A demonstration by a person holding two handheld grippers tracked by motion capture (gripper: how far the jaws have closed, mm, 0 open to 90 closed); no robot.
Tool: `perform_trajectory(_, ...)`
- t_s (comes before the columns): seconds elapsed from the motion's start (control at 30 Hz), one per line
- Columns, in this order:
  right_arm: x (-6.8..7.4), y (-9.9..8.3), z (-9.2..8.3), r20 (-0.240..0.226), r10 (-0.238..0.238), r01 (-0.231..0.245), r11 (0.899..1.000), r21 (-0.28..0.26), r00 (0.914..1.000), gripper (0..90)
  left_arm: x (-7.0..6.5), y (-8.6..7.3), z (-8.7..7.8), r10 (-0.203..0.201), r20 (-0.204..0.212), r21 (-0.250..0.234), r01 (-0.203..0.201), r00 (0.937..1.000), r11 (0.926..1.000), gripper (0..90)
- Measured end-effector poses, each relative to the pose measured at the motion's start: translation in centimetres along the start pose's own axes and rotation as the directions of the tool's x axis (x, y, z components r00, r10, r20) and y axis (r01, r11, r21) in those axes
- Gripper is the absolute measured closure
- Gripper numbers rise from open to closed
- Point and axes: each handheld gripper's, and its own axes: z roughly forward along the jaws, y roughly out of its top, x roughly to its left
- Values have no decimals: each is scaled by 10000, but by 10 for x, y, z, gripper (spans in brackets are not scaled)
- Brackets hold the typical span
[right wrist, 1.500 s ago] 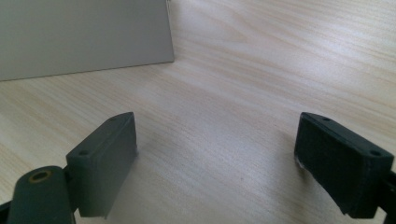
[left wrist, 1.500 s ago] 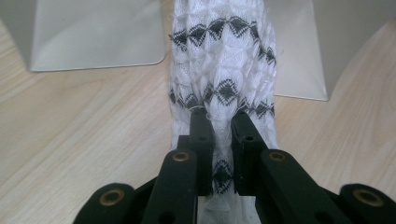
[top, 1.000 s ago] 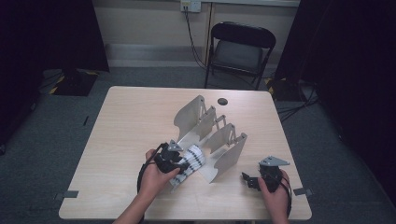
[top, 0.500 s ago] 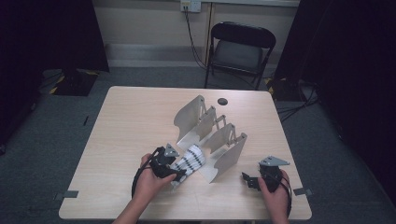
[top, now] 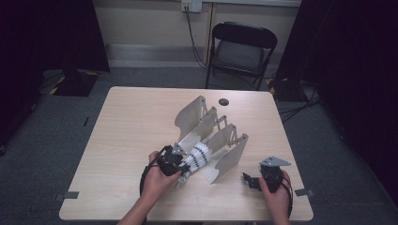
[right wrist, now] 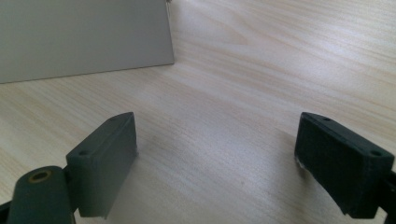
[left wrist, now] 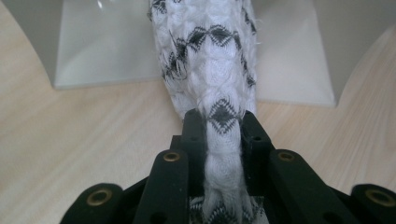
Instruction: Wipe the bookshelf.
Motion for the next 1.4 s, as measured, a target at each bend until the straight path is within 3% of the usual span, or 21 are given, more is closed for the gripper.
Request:
perform_trajectory(0.1, 0, 1, 1, -19, -17, 17, 10000, -4, 10000, 123, 1, 20, -6, -76, 52, -95, 77, 10000, 9999, 765)
perform_trajectory(0.3, 0, 2, 2, -38, -37, 37, 10000, -2, 10000, 123, 1, 42, -11, 92, -133, -299, -96, 9999, 9995, 764)
perform_trajectory(0.43, 0, 2, 2, -37, -44, 44, 10000, 2, 10000, 123, 1, 57, -15, -95, -184, -381, 88, 9998, 9992, 764)
perform_trajectory(0.7, 0, 2, 2, -43, -45, 45, 10000, 8, 10000, 123, 4, 59, -18, -253, -135, -388, 248, 9996, 9989, 765)
perform_trajectory(0.8, 0, 2, 2, -49, -46, 46, 10000, 8, 10000, 123, 6, 53, -14, -276, -339, -237, 268, 9990, 9994, 765)
perform_trajectory(0.87, 0, 2, 2, -60, -71, 71, 10000, -4, 10000, 123, 11, 46, -12, -467, -525, -95, 462, 9975, 9989, 765)
perform_trajectory(1.03, 0, 2, 2, -68, -84, 84, 10000, -2, 9999, 123, 14, 42, -11, -858, -377, -227, 850, 9956, 9961, 764)
perform_trajectory(1.23, 0, 2, 2, -73, -88, 88, 10000, -6, 9999, 123, 7, 50, -15, -606, -136, -557, 598, 9981, 9967, 764)
perform_trajectory(1.3, 0, 2, 2, -72, -89, 89, 10000, -6, 9999, 123, 1, 59, -21, -247, -193, -774, 231, 9995, 9967, 764)
perform_trajectory(1.4, 0, 2, 2, -72, -88, 88, 10000, -7, 9999, 123, 0, 66, -28, -253, -297, -939, 224, 9992, 9953, 764)
